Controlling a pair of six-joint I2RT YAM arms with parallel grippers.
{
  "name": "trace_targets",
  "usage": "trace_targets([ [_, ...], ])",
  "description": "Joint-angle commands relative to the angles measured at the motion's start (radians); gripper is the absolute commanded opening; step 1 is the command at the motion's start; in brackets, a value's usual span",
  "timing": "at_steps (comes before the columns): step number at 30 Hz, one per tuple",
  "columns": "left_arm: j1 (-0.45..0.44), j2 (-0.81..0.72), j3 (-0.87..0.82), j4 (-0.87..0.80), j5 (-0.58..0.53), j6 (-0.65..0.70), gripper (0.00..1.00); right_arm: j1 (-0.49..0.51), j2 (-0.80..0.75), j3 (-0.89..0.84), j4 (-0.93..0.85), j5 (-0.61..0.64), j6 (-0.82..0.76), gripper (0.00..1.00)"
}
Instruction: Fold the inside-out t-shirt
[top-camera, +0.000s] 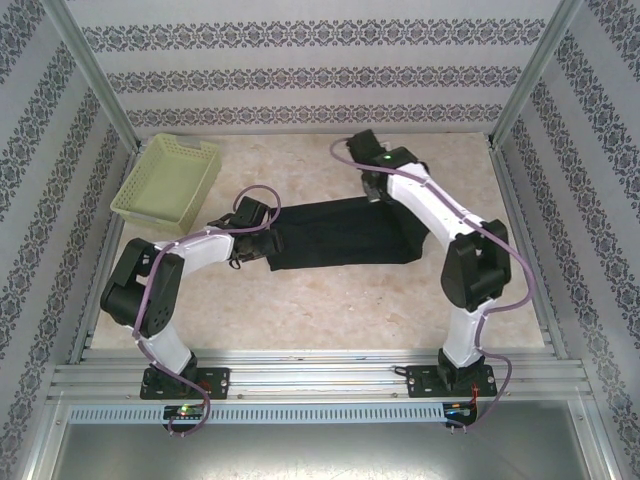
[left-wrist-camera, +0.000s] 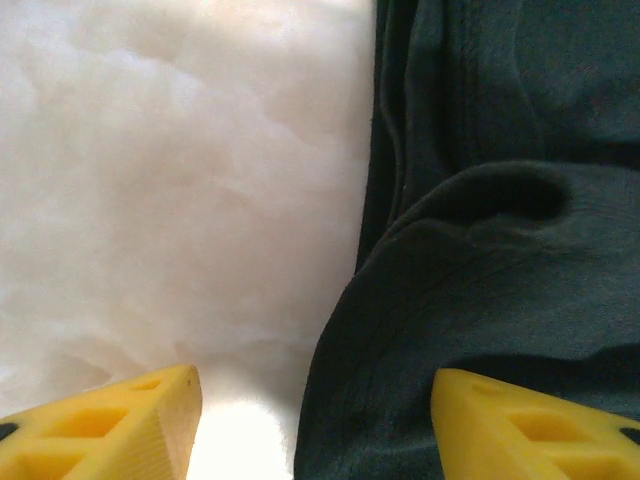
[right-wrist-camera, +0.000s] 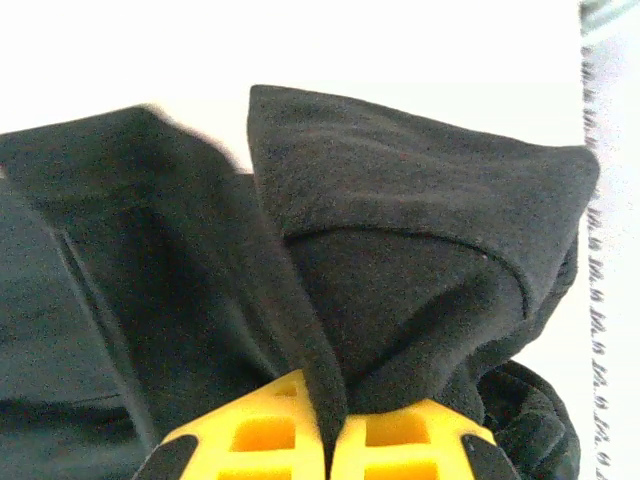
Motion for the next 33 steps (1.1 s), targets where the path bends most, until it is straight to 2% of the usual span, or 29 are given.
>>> trace_targets([
  [1,0.008,0.029,0.005,0.061,0.041,0.026,0.59,0.065,0.070,0.109,-0.090,-0.072,0.044,0.00],
  [10,-0.004,0.061,-0.070,0.179,0.122,-0.007,0.44,0.182,0.226,0.343,-0.160,-0.256,0.170,0.00],
  [18,-0.018,0.078,-0.097,0.224,0.146,-0.003,0.30,0.220,0.250,0.410,-0.141,-0.359,0.270,0.00],
  [29,-0.033,0.062,-0.115,0.268,0.168,-0.010,0.24,0.250,0.257,0.413,-0.021,-0.482,0.371,0.00],
  [33,-0.038,0.055,-0.127,0.282,0.171,-0.015,0.23,0.254,0.273,0.409,0.022,-0.487,0.409,0.00],
])
